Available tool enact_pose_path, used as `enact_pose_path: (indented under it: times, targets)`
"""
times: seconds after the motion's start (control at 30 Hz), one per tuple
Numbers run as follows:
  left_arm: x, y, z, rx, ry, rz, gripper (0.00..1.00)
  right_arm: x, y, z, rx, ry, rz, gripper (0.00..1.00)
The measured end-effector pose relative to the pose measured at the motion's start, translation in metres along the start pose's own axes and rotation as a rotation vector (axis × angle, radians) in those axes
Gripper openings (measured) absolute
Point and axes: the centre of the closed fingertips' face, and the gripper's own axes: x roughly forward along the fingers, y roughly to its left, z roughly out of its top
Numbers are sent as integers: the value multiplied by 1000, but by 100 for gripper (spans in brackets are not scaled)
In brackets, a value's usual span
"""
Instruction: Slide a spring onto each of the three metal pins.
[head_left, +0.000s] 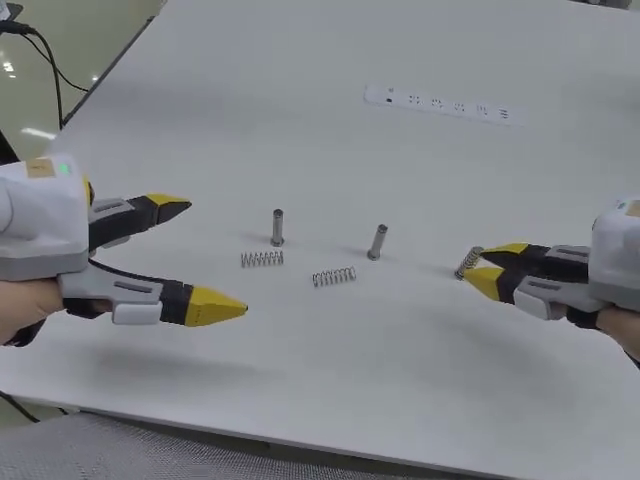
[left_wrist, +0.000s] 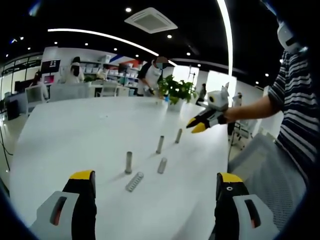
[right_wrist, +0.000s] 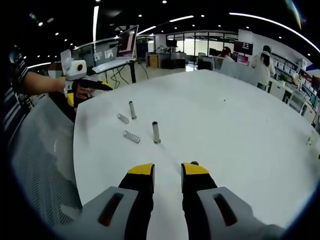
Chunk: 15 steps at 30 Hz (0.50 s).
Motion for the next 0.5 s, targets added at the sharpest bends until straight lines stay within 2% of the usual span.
enact_pose_path:
  times: [0.2, 0.5]
  targets:
    - [0, 0, -1, 0, 3, -3, 97, 10, 13, 2, -67, 56, 74, 19]
    - [-1, -3, -1, 3, 8, -8, 97, 29, 30, 15, -180, 99, 159, 19]
